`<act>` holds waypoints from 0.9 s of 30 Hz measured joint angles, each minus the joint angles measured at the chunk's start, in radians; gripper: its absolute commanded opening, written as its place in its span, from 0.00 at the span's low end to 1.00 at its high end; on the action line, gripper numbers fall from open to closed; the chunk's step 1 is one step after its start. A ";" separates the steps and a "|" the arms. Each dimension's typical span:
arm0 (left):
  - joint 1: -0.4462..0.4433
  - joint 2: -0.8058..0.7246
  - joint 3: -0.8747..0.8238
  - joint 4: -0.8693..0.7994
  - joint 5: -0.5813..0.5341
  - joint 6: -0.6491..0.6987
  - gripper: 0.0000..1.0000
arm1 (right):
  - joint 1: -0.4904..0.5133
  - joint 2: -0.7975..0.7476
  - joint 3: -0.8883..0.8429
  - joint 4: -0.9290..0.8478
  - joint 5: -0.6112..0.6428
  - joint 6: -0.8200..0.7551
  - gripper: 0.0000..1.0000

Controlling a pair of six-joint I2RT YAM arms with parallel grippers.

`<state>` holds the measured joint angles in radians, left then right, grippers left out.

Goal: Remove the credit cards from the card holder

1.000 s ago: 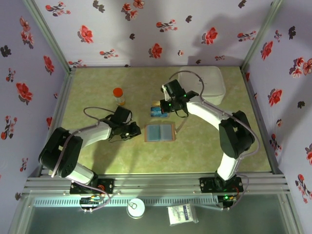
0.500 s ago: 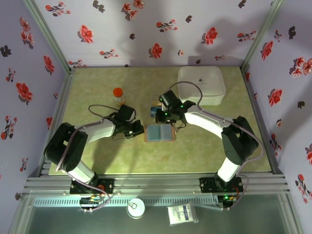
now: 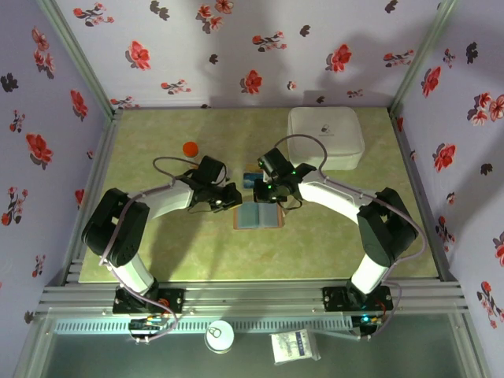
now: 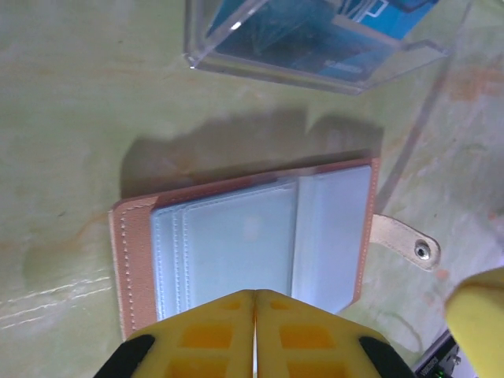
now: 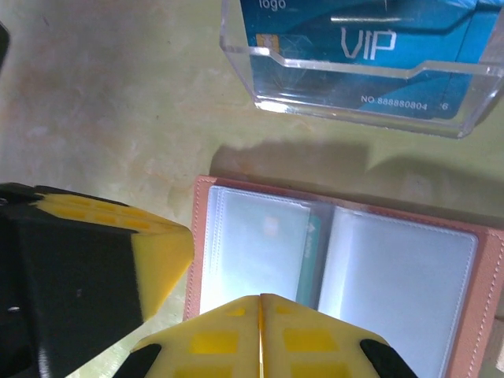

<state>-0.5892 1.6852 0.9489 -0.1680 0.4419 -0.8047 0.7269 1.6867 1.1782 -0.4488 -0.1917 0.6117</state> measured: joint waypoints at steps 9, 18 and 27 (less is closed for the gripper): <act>0.000 0.001 0.000 -0.006 0.008 0.008 0.08 | 0.000 0.000 0.000 -0.039 0.000 -0.002 0.09; -0.001 0.000 -0.023 -0.027 -0.005 0.035 0.09 | 0.000 0.000 0.009 -0.090 0.000 -0.010 0.10; -0.001 0.003 -0.025 -0.082 -0.061 0.087 0.08 | 0.011 0.000 0.013 -0.103 0.000 -0.010 0.14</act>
<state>-0.5903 1.6878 0.9241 -0.2501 0.3805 -0.7177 0.7380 1.6871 1.1915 -0.5514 -0.1917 0.6018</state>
